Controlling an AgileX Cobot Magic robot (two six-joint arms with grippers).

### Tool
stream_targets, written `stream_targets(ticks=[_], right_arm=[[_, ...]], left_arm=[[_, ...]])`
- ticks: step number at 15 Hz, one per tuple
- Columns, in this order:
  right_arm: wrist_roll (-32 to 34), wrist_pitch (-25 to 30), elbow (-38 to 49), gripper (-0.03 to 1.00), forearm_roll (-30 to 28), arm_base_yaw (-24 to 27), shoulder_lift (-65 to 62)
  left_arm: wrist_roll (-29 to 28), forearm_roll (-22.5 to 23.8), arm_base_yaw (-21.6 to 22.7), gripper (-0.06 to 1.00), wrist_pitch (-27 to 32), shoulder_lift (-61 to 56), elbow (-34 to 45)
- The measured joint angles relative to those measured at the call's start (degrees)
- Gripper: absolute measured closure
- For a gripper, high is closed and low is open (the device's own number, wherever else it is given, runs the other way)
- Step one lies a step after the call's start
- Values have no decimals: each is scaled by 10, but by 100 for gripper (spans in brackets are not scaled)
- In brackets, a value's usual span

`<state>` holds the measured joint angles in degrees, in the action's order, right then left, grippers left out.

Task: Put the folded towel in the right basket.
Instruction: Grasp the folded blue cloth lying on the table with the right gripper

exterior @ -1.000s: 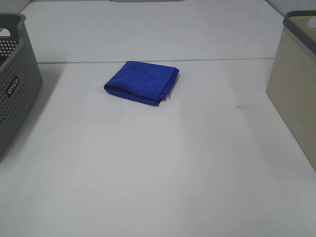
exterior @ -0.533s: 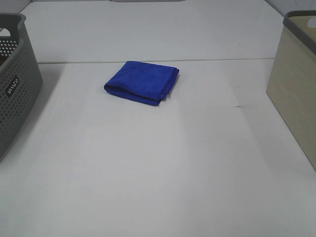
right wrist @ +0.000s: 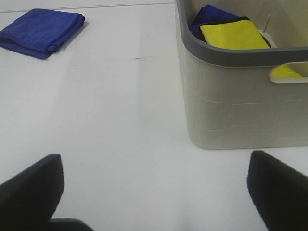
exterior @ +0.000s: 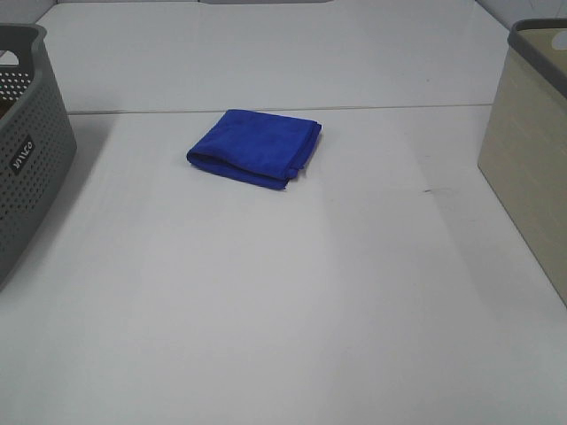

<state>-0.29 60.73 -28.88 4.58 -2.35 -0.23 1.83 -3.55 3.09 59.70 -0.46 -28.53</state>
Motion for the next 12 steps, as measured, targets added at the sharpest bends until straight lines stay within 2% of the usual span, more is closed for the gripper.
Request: stream_targets(ticks=[12], right_arm=[[0, 0, 0, -2, 0, 0, 0]], left_arm=[[0, 0, 0, -4, 0, 0, 0]])
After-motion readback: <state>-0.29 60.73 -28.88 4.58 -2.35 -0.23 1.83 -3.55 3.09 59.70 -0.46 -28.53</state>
